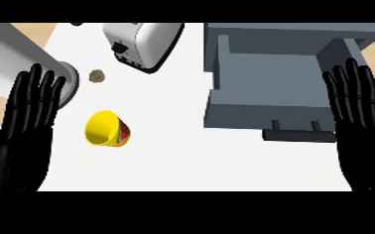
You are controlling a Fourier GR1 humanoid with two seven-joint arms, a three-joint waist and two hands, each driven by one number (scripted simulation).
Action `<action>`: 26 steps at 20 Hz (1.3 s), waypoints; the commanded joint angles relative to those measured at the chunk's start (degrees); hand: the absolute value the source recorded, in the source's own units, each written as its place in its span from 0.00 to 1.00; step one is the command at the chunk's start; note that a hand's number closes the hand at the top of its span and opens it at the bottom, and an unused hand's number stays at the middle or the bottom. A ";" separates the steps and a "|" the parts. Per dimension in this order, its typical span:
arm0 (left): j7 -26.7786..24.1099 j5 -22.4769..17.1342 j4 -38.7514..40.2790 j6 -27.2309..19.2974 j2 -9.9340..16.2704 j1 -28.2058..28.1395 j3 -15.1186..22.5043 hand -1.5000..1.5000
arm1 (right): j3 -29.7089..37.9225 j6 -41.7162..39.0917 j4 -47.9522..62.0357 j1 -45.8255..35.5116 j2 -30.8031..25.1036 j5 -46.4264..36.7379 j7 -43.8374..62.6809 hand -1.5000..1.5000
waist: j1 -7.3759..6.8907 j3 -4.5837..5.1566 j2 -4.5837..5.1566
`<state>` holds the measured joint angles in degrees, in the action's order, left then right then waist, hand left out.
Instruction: Pick up the cup, place it into the drawer and close the drawer
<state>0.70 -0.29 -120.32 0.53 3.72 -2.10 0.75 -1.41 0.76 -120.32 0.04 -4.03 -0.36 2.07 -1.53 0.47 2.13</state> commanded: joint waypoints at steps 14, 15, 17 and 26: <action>2.97 -37.93 18.54 31.06 14.53 1.13 -10.03 0.00 | 2.69 -8.31 6.78 -5.06 -5.31 6.46 3.98 0.00 | 1.47 -0.45 -2.09; -0.17 -36.90 28.18 34.25 16.63 5.28 -12.59 0.00 | -1.44 -6.07 5.55 -6.21 -3.53 2.63 5.87 0.00 | 1.79 -0.40 -1.96; 1.90 -33.55 28.49 31.50 15.94 7.30 -11.96 0.00 | -0.04 -7.09 8.36 -6.69 -3.40 3.13 2.96 0.00 | 1.62 -0.46 -2.06; -10.05 -19.49 41.79 35.75 13.51 7.53 -11.43 0.00 | 3.51 -7.91 12.87 -11.89 -4.37 3.73 2.32 0.00 | 1.52 -0.46 -2.11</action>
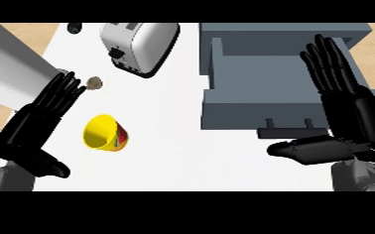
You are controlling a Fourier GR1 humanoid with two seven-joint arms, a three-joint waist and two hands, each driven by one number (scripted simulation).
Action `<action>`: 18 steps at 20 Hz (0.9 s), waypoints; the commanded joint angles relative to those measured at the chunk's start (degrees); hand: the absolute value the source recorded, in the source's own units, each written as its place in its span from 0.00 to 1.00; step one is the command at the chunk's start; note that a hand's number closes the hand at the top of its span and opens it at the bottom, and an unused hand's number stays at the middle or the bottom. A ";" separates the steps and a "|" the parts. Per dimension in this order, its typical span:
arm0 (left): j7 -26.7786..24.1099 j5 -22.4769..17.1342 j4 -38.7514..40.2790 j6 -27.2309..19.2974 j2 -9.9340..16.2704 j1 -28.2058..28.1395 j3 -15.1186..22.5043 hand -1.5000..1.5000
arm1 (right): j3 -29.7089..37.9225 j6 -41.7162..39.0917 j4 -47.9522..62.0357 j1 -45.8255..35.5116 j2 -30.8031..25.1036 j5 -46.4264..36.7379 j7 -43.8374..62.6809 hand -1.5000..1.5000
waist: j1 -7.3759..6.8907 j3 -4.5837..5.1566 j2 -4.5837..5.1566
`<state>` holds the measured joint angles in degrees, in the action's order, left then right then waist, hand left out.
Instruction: Pick up the cup, place it into the drawer and close the drawer
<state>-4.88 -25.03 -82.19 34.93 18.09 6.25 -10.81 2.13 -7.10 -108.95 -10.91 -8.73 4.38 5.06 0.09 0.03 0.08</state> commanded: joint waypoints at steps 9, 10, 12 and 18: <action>-20.19 18.60 27.15 -0.28 -0.82 6.49 0.40 0.00 | 1.01 -0.52 0.09 -1.94 -0.06 -0.01 1.11 0.00 | 0.36 0.01 -0.02; -22.92 18.40 32.07 3.14 2.11 6.68 -0.94 0.00 | 5.45 -3.64 5.11 -4.50 -3.22 3.24 -2.04 0.00 | 0.44 0.03 0.12; -25.31 20.57 34.11 0.50 1.30 8.01 -0.90 0.00 | 5.06 -1.84 5.21 -7.15 -2.59 2.32 0.63 0.00 | 0.16 0.01 0.02; -39.03 28.00 52.48 -2.38 1.92 14.69 0.92 0.00 | 4.66 -4.03 -2.53 -0.46 -2.89 4.39 1.94 0.00 | 1.01 0.08 0.13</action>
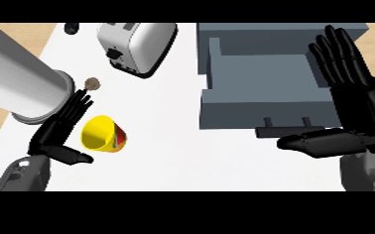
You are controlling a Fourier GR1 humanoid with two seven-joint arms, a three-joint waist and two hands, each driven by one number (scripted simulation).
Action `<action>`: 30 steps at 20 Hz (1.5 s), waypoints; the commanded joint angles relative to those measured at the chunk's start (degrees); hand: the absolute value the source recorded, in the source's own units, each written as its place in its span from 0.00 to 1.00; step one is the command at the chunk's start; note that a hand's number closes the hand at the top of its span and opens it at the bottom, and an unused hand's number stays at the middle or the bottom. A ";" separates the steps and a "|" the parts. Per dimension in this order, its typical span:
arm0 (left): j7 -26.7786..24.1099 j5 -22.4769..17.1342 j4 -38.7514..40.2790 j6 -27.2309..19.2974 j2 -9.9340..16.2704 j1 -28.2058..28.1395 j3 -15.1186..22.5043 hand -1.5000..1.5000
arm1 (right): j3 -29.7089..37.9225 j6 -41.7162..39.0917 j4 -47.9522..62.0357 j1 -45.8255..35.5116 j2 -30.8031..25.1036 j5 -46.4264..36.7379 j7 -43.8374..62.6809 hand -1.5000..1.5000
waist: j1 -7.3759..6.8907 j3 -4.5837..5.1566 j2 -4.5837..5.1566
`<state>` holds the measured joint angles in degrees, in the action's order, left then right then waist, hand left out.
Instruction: Pick up the cup, place it into the drawer and close the drawer
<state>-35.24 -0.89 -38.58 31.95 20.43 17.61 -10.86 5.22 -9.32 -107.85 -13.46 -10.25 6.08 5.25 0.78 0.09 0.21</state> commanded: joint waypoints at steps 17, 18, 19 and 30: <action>-22.67 7.19 25.19 -3.54 -2.14 8.94 1.91 0.00 | 1.68 -0.70 0.76 -3.25 -1.02 1.98 2.47 0.00 | 1.13 0.19 0.55; -23.10 7.59 24.18 -3.55 -3.44 8.62 2.70 0.00 | 2.76 -3.24 0.08 -0.45 -2.27 3.68 0.78 0.00 | 1.22 0.14 0.42; -25.01 8.02 24.71 -5.27 -3.95 8.20 2.76 0.00 | 0.83 -0.49 -1.47 -2.48 -0.65 1.92 3.60 0.00 | 1.13 0.20 0.45; -25.55 8.92 26.84 0.04 -5.19 9.94 4.33 0.00 | 2.66 -0.70 2.07 -3.41 -1.52 1.75 2.29 0.00 | 0.91 0.17 0.54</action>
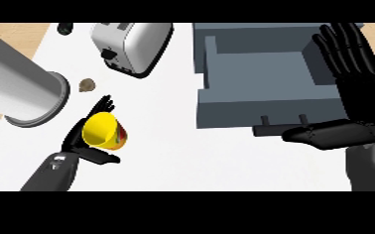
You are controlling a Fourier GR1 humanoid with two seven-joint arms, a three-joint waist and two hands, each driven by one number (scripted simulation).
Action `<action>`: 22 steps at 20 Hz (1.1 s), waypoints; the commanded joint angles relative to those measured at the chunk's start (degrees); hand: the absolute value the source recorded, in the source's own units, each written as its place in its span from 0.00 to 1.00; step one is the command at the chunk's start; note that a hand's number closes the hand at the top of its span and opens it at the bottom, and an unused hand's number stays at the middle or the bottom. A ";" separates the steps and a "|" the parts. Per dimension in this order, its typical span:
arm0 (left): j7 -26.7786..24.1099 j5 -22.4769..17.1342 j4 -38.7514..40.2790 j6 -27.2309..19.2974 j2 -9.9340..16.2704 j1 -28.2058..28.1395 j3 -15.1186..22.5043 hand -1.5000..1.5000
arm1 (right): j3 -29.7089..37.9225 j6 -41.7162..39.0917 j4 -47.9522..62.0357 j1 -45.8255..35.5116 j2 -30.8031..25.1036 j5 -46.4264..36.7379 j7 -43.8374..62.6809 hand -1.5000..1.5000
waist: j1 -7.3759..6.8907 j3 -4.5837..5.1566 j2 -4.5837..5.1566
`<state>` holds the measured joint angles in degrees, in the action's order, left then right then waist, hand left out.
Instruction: Pick up the cup, place it into the drawer and close the drawer
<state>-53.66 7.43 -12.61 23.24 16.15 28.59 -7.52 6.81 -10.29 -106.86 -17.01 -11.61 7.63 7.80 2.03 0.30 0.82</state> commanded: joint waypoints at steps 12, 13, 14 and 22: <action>-15.16 -1.55 -5.24 -10.97 -3.99 -1.73 -2.52 1.00 | 2.11 -1.03 1.26 -0.81 -1.71 1.31 0.30 0.00 | -0.72 -0.05 -0.11; -15.19 -2.92 -5.15 -14.53 -3.60 -2.29 -4.58 1.00 | 0.86 -0.63 -0.81 0.23 -0.92 1.07 1.48 0.00 | -0.45 0.01 -0.15; -13.00 -4.82 -5.02 -18.09 -5.66 -0.50 -6.76 1.00 | 0.86 0.44 0.48 -1.46 -0.45 0.01 0.59 0.00 | -0.77 -0.01 -0.03; -16.94 -12.65 -8.69 -14.96 -9.94 0.67 -13.66 1.00 | 4.08 -2.42 1.96 2.48 -2.02 2.20 -3.45 0.00 | -1.01 -0.19 -0.47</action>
<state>-63.06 -2.87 -19.77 4.00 8.94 28.05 -19.76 9.16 -11.41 -105.98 -15.76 -12.96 8.65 6.76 1.05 0.19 0.50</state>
